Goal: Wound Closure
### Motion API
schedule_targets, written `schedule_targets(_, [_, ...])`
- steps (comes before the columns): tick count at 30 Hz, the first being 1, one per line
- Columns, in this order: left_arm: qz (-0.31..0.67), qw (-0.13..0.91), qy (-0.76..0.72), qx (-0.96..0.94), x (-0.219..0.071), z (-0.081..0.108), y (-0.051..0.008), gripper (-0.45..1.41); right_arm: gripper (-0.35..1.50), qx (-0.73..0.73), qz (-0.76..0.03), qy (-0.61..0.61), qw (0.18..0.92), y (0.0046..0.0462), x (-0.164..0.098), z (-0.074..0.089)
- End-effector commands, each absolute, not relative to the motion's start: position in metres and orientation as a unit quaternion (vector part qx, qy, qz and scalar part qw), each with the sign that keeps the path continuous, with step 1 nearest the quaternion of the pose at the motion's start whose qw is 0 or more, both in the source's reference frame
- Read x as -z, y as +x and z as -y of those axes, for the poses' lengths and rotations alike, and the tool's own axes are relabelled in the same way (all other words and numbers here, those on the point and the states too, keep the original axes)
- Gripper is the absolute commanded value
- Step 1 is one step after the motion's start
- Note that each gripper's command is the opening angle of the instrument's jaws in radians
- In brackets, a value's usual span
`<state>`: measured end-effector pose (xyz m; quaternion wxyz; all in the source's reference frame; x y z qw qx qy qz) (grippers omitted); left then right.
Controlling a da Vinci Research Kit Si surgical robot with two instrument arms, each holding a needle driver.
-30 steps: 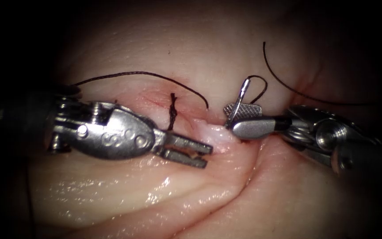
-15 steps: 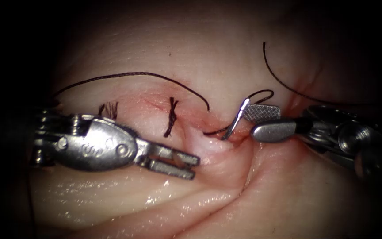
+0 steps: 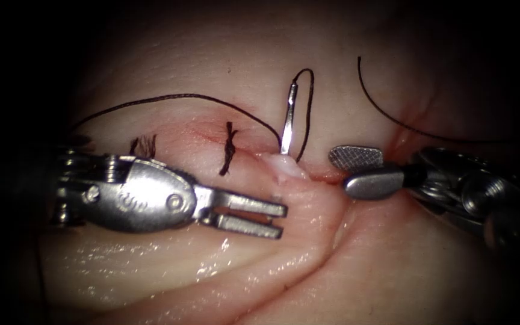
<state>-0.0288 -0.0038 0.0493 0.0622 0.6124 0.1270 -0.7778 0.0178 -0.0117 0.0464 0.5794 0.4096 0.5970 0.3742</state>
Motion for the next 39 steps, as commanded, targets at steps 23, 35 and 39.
schedule_targets(23, [-0.122,0.058,0.600,0.788,-0.0519,0.0033,-0.0303,0.24,1.31,-0.359,-0.604,0.414,0.579,0.0171,-0.0454,0.0129])
schedule_targets(35, [-0.156,0.022,0.579,0.800,-0.0530,0.0052,-0.0301,-0.45,1.03,-0.256,-0.666,0.269,0.647,0.0175,-0.0416,0.0140])
schedule_targets(39, [-0.170,-0.030,0.592,0.787,-0.0523,0.0051,-0.0299,-0.45,0.94,-0.195,-0.685,0.194,0.675,0.0185,-0.0412,0.0146])
